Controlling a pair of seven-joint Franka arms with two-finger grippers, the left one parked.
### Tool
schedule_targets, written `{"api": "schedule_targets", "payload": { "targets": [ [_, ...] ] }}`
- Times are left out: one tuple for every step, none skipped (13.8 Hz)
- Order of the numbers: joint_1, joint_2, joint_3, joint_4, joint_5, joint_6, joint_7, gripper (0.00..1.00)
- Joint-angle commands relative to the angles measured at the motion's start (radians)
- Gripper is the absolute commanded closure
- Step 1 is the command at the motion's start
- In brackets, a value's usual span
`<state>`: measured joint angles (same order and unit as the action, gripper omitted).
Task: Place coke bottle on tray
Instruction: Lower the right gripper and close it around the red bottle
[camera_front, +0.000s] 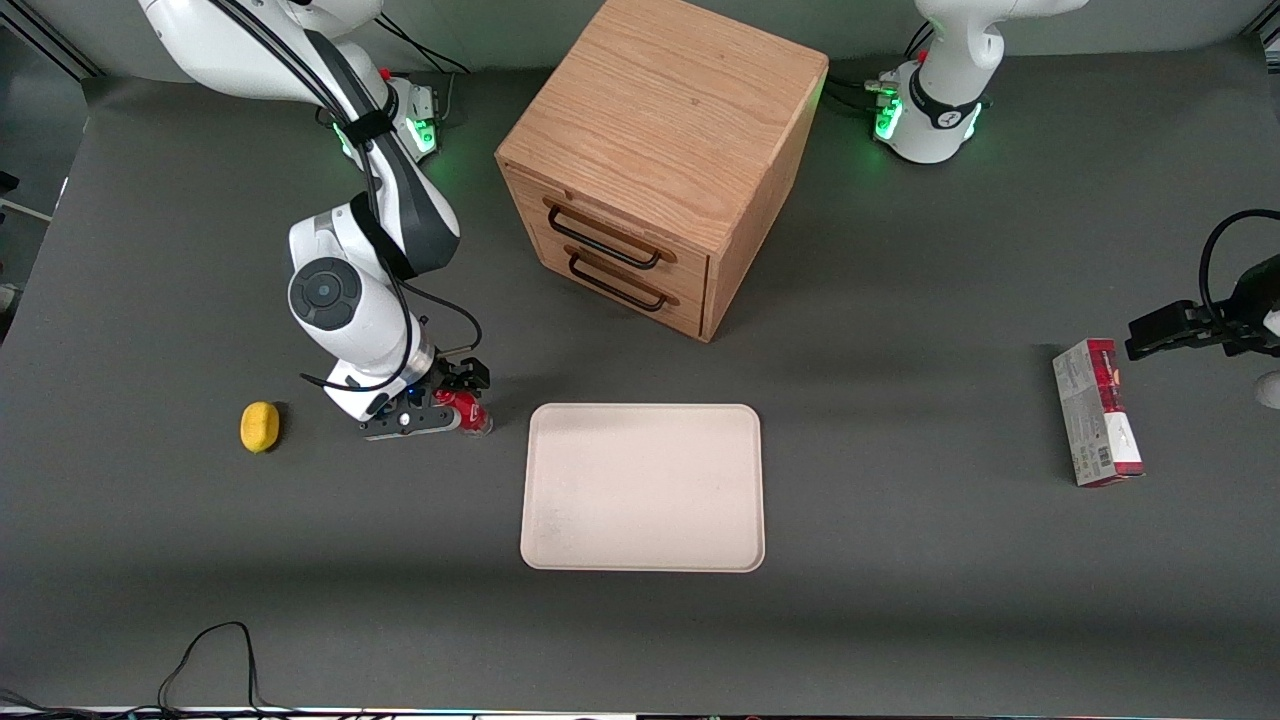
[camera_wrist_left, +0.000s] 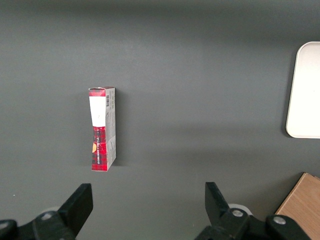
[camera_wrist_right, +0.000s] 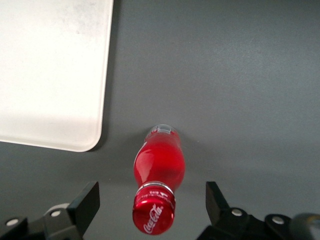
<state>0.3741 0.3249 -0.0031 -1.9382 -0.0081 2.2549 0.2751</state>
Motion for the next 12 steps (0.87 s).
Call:
{"api": "schedule_targets", "payload": {
  "targets": [
    [0.009,-0.006,-0.005,-0.001,0.013,0.002,0.004,0.47],
    [0.009,-0.009,-0.005,-0.007,0.013,0.0,0.003,0.56],
    [0.009,-0.01,-0.005,-0.008,0.013,0.0,0.001,0.65],
    [0.009,-0.01,-0.005,-0.008,0.013,0.0,0.0,0.74],
    [0.009,-0.009,-0.005,-0.008,0.013,0.0,-0.001,0.81],
    [0.009,-0.009,-0.005,-0.008,0.013,0.0,-0.001,0.83],
    [0.008,-0.009,-0.005,-0.007,0.013,0.0,-0.001,0.83],
    [0.008,-0.012,-0.005,-0.004,0.013,0.0,-0.001,0.83],
    [0.006,-0.018,-0.006,0.005,0.013,0.0,-0.001,0.83],
    [0.006,-0.032,-0.008,0.031,0.01,-0.02,-0.002,0.83],
    [0.006,-0.04,-0.009,0.083,0.005,-0.093,-0.004,0.83],
    [0.006,-0.044,-0.009,0.147,0.004,-0.174,-0.005,0.83]
  ]
}}
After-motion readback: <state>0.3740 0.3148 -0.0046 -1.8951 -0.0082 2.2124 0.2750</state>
